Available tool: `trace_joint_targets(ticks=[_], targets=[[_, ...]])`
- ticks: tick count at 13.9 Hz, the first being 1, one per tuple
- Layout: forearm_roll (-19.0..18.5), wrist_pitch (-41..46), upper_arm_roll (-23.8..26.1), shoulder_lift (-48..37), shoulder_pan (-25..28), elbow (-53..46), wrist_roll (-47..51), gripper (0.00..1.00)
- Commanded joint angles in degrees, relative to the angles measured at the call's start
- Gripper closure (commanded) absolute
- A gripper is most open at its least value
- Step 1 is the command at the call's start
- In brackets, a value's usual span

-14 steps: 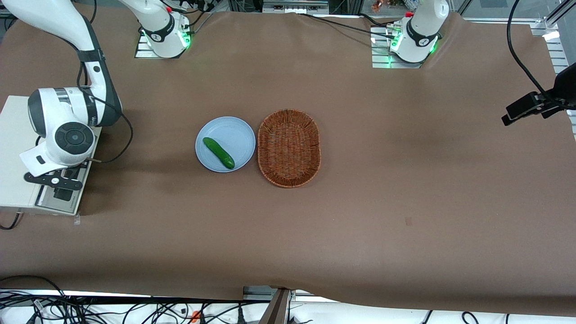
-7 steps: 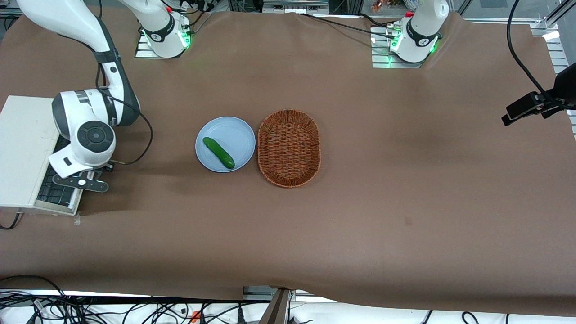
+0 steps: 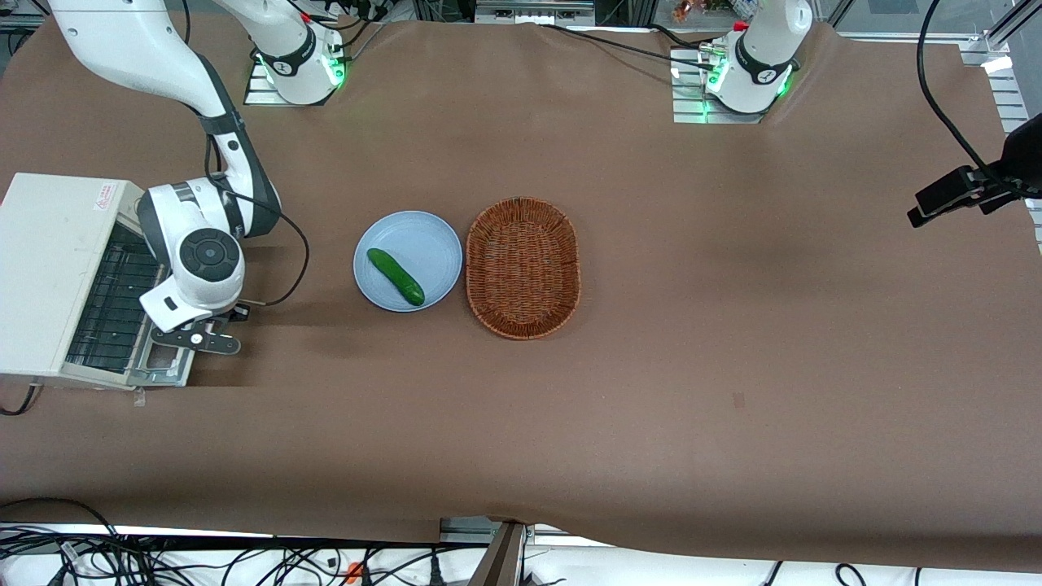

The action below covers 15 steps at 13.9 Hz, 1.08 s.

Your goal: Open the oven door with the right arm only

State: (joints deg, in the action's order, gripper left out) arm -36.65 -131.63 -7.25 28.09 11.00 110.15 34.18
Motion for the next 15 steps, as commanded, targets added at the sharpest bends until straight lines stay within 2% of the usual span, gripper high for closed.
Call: trace_joint_targets(ticks=[1,4,8,11,14,15], targets=[[0.33,-5.12,-2.15,3.99,-2.3,-2.05,-0.34,1.0],[7.27,-4.78,-1.45,3.99,-1.25,-2.05,-1.22,1.0],[18.78,-1.81,3.2,3.64,-1.16,-4.05,-1.66,1.0],[25.99,14.5,5.67,3.64,-1.33,-13.53,-3.32,1.0],[36.27,29.1,5.15,3.29,-2.82,-24.6,-15.06,1.0],[38.3,33.41,5.15,3.03,-4.48,-27.51,-19.28,0.99]])
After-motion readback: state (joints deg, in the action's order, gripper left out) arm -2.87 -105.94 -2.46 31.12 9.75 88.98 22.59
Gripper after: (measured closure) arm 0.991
